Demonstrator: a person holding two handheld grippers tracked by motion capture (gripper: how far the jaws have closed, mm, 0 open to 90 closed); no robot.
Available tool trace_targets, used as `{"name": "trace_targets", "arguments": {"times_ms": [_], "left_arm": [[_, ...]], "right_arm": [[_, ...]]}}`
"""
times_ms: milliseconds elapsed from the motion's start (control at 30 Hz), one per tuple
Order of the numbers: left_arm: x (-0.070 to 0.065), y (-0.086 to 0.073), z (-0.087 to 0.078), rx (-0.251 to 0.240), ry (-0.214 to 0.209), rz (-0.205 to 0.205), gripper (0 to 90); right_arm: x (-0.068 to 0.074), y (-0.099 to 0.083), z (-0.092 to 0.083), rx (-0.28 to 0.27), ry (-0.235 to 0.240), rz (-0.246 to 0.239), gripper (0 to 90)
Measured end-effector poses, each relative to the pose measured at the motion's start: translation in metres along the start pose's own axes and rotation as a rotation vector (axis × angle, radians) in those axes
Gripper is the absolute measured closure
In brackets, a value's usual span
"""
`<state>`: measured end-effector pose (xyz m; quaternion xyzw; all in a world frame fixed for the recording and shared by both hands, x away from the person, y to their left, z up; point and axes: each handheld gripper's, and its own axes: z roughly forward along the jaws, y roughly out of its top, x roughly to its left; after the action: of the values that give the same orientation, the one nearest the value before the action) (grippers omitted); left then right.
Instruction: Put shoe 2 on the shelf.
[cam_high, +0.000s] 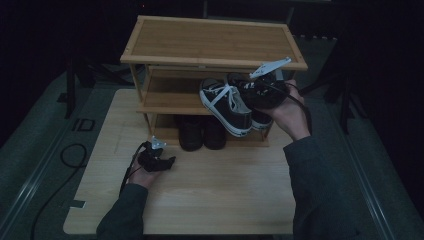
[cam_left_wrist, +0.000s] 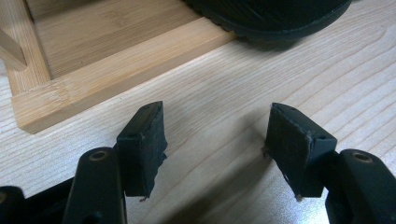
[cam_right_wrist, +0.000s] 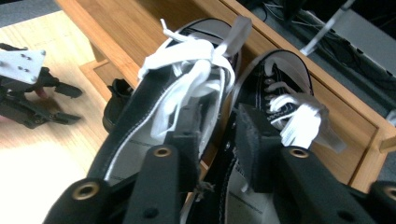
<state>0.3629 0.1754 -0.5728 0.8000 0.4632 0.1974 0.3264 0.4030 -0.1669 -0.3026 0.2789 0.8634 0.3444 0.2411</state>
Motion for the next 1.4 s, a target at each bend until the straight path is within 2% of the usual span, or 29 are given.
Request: {"name": "trace_targets", "arguments": {"times_ms": [167, 300, 767, 1133, 1267, 1367, 1400], "left_arm": [[0.000, 0.000, 0.000, 0.000, 0.000, 0.000, 37.9], [0.000, 0.000, 0.000, -0.001, 0.000, -0.001, 37.9], [0.000, 0.000, 0.000, 0.001, -0.001, 0.000, 37.9], [-0.001, 0.002, -0.001, 0.012, -0.003, 0.005, 40.7], [-0.001, 0.004, -0.003, 0.037, 0.000, 0.000, 50.4], [-0.001, 0.007, -0.005, 0.057, 0.022, 0.000, 58.0], [-0.001, 0.008, -0.006, 0.053, 0.009, -0.006, 59.7]], "right_arm": [[0.004, 0.000, -0.003, -0.023, 0.027, -0.025, 81.8], [0.004, -0.001, -0.005, -0.048, 0.069, -0.031, 88.5], [0.009, -0.005, -0.010, -0.110, 0.182, -0.019, 89.8], [0.023, -0.006, -0.014, -0.142, 0.262, -0.050, 89.9], [0.028, -0.009, -0.013, -0.138, 0.276, -0.061, 89.9], [0.032, -0.011, -0.014, -0.139, 0.288, -0.068, 89.9], [0.034, -0.012, -0.014, -0.144, 0.291, -0.074, 89.9]]}}
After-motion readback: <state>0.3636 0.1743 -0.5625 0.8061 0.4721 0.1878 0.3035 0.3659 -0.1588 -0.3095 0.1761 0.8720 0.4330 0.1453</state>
